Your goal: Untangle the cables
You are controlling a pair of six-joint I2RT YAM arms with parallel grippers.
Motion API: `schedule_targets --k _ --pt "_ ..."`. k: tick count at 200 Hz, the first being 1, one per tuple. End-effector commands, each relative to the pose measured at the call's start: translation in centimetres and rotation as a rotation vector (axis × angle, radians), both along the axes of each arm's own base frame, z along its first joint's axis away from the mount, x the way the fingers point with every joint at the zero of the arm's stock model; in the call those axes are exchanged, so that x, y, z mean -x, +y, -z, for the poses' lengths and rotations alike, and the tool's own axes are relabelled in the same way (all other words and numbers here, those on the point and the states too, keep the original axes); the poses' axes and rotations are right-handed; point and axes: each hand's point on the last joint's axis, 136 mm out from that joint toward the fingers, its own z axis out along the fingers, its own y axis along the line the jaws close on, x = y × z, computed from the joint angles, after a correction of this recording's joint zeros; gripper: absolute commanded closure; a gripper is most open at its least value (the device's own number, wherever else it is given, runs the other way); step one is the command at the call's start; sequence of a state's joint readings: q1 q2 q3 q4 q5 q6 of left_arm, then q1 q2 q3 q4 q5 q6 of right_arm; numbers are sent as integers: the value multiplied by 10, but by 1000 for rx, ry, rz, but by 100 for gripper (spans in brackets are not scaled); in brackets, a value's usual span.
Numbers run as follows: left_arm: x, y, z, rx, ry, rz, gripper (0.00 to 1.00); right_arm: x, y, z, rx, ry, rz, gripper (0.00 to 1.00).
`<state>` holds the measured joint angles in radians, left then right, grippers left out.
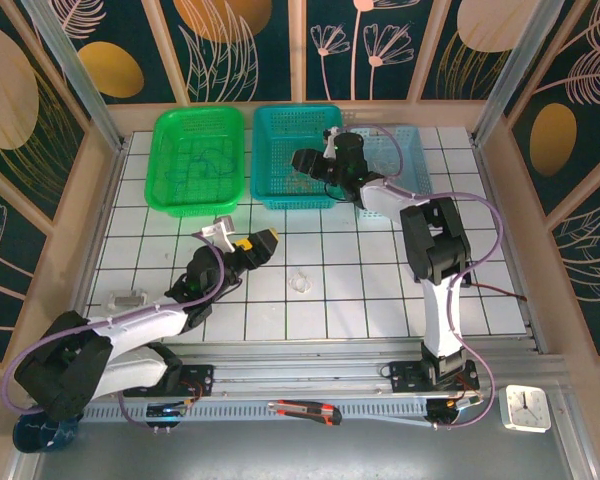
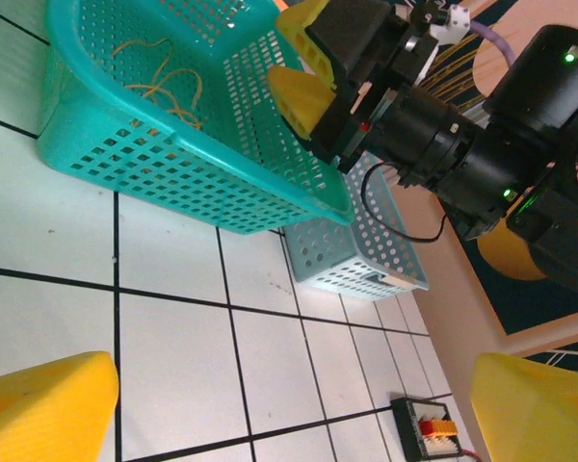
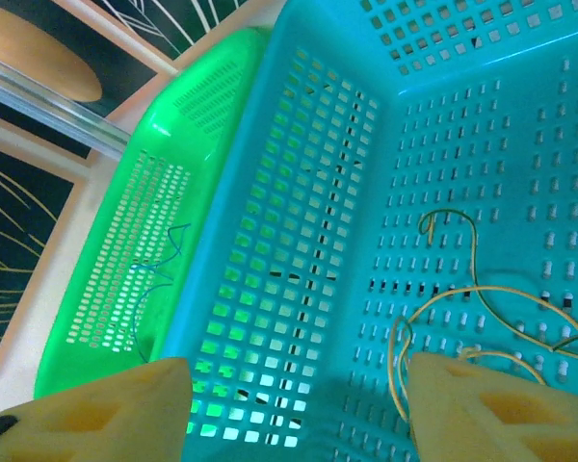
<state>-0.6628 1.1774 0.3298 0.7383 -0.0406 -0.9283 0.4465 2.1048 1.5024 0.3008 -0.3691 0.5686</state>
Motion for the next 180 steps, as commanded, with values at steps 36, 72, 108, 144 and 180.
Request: schedule_targets --k 36,72,108,144,180 --pt "-4 -7 -8 -32 -14 31 1 78 -11 -90 -27 -168 -69 39" --pt "1 -14 -3 -70 -2 90 1 164 -23 -45 92 -118 -113 40" --pt "9 -24 3 -125 16 177 1 236 -41 18 205 -53 -187 43" --pt "11 -24 3 -122 14 183 1 277 -51 65 292 1 -242 55" --pt "11 -28 7 -115 28 198 1 285 -44 85 347 19 -264 61"
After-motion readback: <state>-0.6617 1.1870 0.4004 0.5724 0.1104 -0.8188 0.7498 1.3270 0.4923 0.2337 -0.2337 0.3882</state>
